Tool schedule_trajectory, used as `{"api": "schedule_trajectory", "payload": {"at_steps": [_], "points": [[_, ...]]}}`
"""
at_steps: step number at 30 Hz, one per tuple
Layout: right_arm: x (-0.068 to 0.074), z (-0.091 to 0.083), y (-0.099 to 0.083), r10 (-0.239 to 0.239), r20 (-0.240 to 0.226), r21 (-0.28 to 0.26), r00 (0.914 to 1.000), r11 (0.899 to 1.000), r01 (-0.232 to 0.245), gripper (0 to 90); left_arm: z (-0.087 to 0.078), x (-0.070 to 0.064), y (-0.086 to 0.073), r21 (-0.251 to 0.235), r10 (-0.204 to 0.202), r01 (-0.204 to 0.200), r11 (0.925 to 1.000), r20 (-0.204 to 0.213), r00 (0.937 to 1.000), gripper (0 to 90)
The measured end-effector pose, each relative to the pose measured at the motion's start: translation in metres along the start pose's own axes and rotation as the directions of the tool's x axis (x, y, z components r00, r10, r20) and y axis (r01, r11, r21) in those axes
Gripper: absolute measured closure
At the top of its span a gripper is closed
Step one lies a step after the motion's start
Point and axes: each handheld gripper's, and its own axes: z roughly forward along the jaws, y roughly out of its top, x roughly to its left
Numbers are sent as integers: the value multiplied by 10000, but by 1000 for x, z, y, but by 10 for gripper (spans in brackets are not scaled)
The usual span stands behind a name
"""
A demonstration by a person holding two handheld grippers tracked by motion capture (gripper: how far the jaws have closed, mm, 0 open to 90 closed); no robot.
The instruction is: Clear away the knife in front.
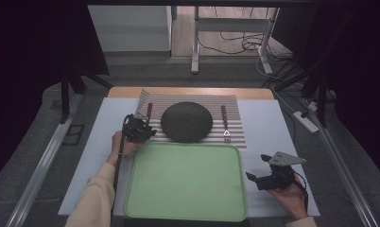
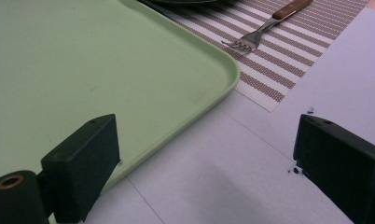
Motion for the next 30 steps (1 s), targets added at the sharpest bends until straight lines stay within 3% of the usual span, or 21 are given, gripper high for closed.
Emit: {"api": "schedule_trajectory", "payload": {"at_steps": [4, 8, 19, 21, 30], "points": [[0, 0, 0, -24, 8, 25, 10000, 10000, 24, 70, 3, 1, -3, 230, -2, -4, 9997, 271, 9996, 888], [1, 0, 0, -39, -11, 19, 10000, 10000, 39, 70, 4, 1, -3, 391, 74, -84, 9992, 251, 9997, 889], [1, 0, 0, -59, -30, 43, 10000, 10000, 59, 70, 4, 6, -9, 560, -199, 187, 9983, 221, 9996, 889], [3, -2, 0, -190, -10, -146, 9998, 9997, 190, 91, 4, 8, -12, 675, -177, 169, 9976, 115, 9998, 889], [2, -2, 0, -171, 36, -80, 9998, 9998, 171, 91, -6, 21, -23, 667, -442, 441, 9968, 0, 9990, 889]]}}
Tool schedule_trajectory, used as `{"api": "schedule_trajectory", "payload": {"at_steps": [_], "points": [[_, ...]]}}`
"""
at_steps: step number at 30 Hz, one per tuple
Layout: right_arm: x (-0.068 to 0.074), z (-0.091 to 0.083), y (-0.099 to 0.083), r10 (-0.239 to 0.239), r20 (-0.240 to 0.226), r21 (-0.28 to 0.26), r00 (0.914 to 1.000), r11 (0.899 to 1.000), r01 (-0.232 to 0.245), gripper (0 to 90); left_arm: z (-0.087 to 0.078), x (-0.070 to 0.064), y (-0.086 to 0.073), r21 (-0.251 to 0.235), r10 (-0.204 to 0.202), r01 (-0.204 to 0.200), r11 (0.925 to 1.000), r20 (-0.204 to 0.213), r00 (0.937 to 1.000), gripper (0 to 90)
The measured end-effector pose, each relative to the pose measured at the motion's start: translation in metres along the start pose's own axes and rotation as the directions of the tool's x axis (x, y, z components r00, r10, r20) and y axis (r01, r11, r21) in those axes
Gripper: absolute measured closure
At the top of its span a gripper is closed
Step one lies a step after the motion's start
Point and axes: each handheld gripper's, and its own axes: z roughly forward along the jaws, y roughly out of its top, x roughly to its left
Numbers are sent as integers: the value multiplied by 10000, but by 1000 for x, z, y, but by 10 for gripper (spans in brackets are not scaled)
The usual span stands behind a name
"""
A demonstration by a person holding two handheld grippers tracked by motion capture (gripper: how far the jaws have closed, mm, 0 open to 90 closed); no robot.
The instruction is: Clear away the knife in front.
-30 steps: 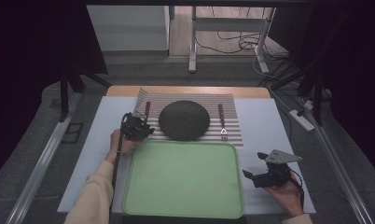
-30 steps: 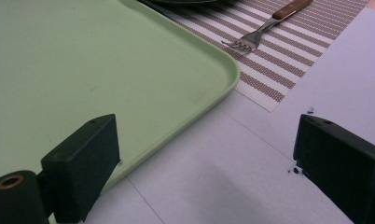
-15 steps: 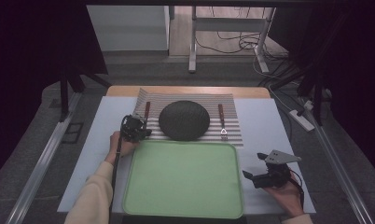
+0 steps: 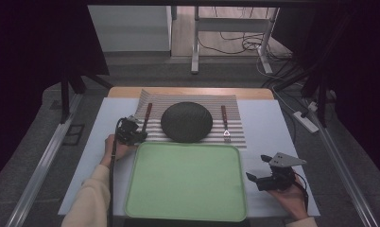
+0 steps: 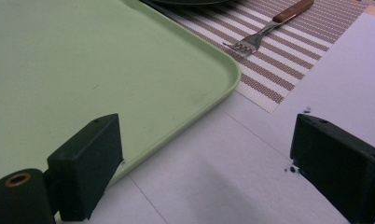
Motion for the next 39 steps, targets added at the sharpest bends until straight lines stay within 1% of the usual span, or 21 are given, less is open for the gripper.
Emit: {"api": "schedule_trajectory", "payload": {"at_steps": [1, 3, 5, 6, 7, 8, 9, 10, 15, 21, 22, 26, 29, 30, 32, 33, 34, 35, 36, 37, 39], "points": [[0, 0, 0, 0, 0, 0, 10000, 10000, 0, 91, 0, 0, 0, 0, 0, 0, 10000, 0, 10000, 889], [0, 0, 0, -7, -2, -20, 10000, 10000, 7, 91, -4, 6, -6, -57, -176, 176, 9998, -55, 9998, 889], [0, 0, 0, -7, 1, 0, 10000, 10000, 7, 91, -5, 7, -7, -16, -155, 155, 9999, -110, 9998, 889], [0, 0, 0, -9, 6, 9, 10000, 10000, 9, 92, -8, 11, -9, -9, -208, 208, 9998, -264, 9994, 889], [0, 0, 0, -9, 6, 9, 10000, 10000, 9, 92, -8, 11, -9, -9, -208, 208, 9998, -264, 9994, 889], [0, 0, 0, 10, -14, 3, 10000, 10000, -10, 91, -10, 14, -12, -64, -345, 344, 9994, -253, 9991, 889], [0, 0, 0, 10, -14, 3, 10000, 10000, -10, 91, -10, 14, -12, -64, -345, 344, 9994, -253, 9991, 889], [0, 0, 0, 7, -19, 15, 10000, 10000, -7, 91, -12, 18, -14, -83, -433, 431, 9990, -256, 9987, 888], [0, 1, 0, 20, -47, 17, 10000, 10000, -19, 91, -16, 24, -19, -97, -513, 510, 9987, -444, 9977, 889], [0, 0, 0, 35, -38, 33, 10000, 10000, -34, 91, -18, 29, -23, -130, -721, 716, 9973, -469, 9963, 888], [0, -1, 0, 53, -37, 24, 10000, 10000, -53, 92, -19, 31, -24, -207, -828, 820, 9964, -433, 9956, 888], [0, -1, -1, 114, -38, -24, 9999, 9999, -114, 91, -20, 33, -25, -173, -853, 846, 9963, -468, 9953, 888], [0, -1, -1, 126, -49, -31, 9999, 9999, -126, 91, -21, 33, -24, -238, -846, 836, 9962, -466, 9953, 888], [1, -1, -1, 134, -59, -26, 9999, 9999, -135, 91, -23, 33, -23, -389, -872, 853, 9956, -493, 9950, 888], [1, -2, -2, 143, -53, 11, 9999, 9999, -143, 91, -24, 34, -20, -659, -1072, 1040, 9924, -483, 9931, 888], [1, -2, -2, 143, -53, 11, 9999, 9999, -143, 91, -24, 34, -20, -659, -1072, 1040, 9924, -483, 9931, 888], [1, -3, -3, 196, -7, -69, 9998, 9998, -196, 91, -25, 34, -17, -857, -1143, 1103, 9902, -423, 9925, 888], [1, -4, -3, 199, -8, -42, 9998, 9998, -199, 91, -25, 34, -17, -857, -1143, 1103, 9902, -423, 9925, 888], [0, -5, -3, 273, -12, -123, 9996, 9996, -273, 91, -24, 32, -11, -959, -1028, 977, 9906, -499, 9935, 888], [0, -5, -3, 273, -12, -123, 9996, 9996, -273, 91, -24, 32, -11, -959, -1028, 977, 9906, -499, 9935, 888], [0, -7, -4, 403, 1, -186, 9992, 9990, -403, 91, -23, 31, 1, -1014, -825, 759, 9919, -621, 9947, 888]]}}
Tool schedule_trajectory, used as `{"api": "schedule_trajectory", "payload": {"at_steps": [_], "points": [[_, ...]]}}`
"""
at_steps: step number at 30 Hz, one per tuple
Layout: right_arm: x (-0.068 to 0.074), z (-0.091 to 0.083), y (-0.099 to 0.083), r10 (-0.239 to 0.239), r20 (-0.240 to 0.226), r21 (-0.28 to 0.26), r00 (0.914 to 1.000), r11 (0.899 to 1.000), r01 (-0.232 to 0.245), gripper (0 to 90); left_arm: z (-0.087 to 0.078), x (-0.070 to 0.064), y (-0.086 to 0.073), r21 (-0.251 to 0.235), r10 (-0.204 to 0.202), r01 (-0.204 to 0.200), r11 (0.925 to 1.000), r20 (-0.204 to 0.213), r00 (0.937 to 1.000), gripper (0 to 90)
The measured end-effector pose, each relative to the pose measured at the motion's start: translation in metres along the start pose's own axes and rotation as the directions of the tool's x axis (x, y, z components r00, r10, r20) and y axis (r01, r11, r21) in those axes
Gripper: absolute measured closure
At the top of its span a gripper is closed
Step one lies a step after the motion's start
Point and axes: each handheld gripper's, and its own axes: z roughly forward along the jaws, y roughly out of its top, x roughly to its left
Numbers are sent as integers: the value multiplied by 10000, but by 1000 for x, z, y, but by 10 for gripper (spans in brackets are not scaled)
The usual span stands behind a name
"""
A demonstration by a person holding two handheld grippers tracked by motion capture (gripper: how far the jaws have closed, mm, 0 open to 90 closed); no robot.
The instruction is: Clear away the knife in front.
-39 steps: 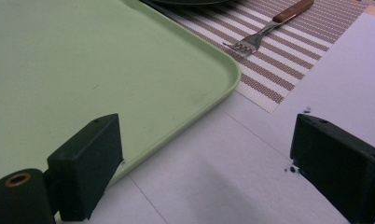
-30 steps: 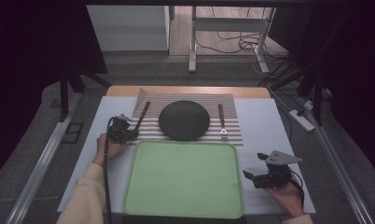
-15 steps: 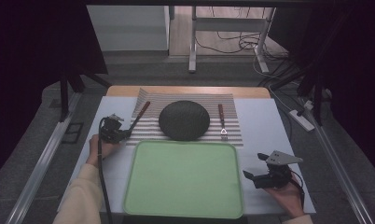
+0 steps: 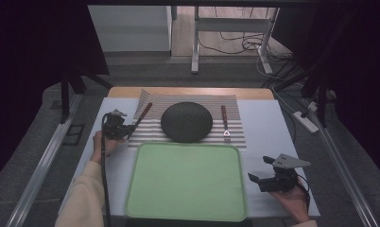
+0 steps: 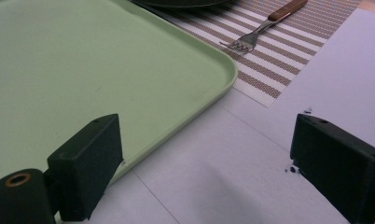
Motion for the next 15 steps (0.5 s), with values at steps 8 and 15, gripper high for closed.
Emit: {"api": "schedule_trajectory", "payload": {"at_steps": [8, 15], "points": [[1, 2, -1, -8, 14, 121, 10000, 9999, 7, 92, 9, 12, 31, 3, 141, -141, 9999, -308, 9994, 888], [1, 2, -2, 11, 23, 145, 10000, 9999, -11, 92, 36, 28, 60, 202, 233, -223, 9995, -498, 9985, 888]]}}
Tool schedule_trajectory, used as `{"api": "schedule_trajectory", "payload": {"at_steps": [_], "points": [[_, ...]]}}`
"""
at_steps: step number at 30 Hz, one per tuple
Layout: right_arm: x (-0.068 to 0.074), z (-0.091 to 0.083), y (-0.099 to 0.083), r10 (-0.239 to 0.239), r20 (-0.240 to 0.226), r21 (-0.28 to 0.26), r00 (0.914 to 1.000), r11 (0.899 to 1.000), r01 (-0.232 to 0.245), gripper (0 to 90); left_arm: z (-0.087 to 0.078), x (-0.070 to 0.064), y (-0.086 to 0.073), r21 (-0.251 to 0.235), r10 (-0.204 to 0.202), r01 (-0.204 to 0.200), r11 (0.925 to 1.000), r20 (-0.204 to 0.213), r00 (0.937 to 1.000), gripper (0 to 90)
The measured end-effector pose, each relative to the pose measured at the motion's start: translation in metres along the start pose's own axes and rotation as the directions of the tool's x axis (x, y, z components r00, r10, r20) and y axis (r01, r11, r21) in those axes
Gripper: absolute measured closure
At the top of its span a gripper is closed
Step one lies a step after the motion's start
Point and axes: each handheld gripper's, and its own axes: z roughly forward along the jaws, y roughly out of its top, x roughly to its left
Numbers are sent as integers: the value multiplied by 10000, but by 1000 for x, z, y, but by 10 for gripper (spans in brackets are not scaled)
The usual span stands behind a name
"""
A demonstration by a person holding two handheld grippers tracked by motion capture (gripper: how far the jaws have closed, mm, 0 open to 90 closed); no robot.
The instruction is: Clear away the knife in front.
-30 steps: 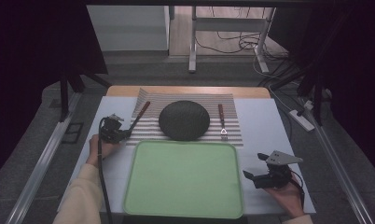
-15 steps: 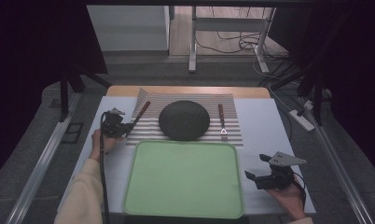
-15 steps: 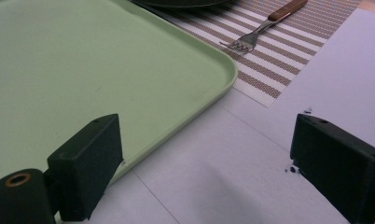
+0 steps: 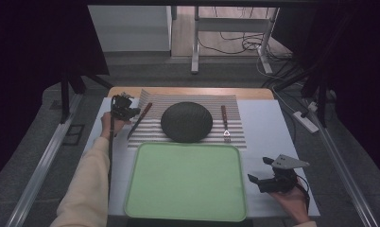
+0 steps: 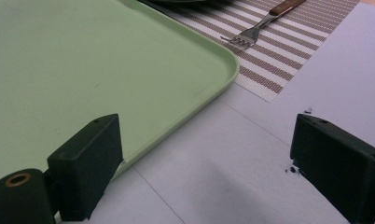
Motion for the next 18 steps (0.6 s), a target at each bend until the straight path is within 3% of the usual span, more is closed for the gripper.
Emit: {"api": "schedule_trajectory", "payload": {"at_steps": [4, 9, 18], "points": [[0, 1, -1, -19, -22, 64, 10000, 10000, 19, 91, 15, 5, 7, 217, 42, -38, 9998, -171, 9998, 888], [0, 0, -1, 14, -27, 105, 10000, 9999, -14, 91, 33, 13, 8, 487, -201, 215, 9986, -303, 9993, 889], [-3, 0, -4, 121, -47, 136, 9999, 9998, -121, 91, 44, 14, 9, 514, -274, 271, 9983, 49, 9996, 889]]}}
